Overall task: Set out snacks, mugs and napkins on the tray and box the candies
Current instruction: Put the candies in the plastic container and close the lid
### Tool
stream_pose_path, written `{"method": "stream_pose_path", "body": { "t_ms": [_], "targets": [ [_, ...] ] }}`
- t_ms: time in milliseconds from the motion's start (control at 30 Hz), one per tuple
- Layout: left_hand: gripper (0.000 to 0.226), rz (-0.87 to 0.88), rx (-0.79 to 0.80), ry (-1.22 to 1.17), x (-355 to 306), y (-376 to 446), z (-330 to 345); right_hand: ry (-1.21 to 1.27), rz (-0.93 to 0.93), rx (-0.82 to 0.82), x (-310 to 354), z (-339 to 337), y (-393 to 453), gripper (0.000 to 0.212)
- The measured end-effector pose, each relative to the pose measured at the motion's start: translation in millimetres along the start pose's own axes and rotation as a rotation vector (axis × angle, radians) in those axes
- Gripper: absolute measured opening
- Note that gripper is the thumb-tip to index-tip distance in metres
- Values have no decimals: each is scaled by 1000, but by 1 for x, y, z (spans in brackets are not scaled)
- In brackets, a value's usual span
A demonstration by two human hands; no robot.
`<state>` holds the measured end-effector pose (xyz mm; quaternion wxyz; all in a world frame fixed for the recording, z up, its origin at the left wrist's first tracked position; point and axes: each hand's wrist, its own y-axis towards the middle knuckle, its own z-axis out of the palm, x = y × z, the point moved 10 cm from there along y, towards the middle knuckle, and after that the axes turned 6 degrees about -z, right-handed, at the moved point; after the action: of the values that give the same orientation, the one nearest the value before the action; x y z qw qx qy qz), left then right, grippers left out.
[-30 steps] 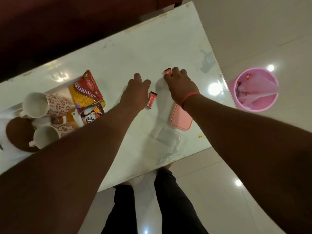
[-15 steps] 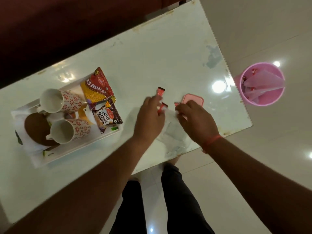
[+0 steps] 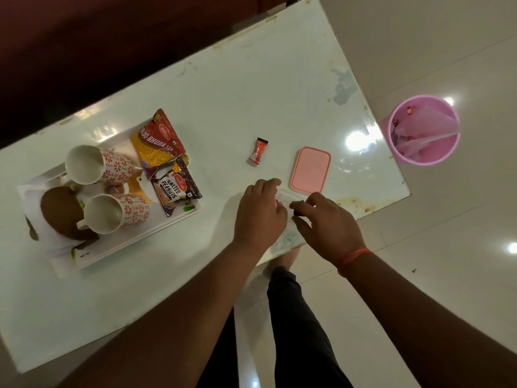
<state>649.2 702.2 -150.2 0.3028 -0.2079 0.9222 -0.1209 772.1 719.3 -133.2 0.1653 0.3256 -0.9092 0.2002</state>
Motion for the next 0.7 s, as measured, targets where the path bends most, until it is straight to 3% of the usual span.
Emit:
{"method": "stream_pose_path", "body": {
  "t_ms": [133, 233, 400, 533, 700],
  "targets": [
    [37, -112, -38, -106, 23, 27, -21, 63, -24, 70, -9, -1, 14, 26],
    [40, -143, -54, -8, 36, 58, -30, 60, -54, 137, -11, 2, 23, 27],
    [56, -69, 29, 249, 32, 100, -16, 155, 118, -35, -39, -13, 49, 23],
    [48, 31, 36, 358, 19, 115, -4, 238, 205, -85, -54, -16, 72, 23],
    [40, -34, 20, 161, 22, 116, -2, 301, 245, -110, -60, -11, 86, 24]
  ]
}}
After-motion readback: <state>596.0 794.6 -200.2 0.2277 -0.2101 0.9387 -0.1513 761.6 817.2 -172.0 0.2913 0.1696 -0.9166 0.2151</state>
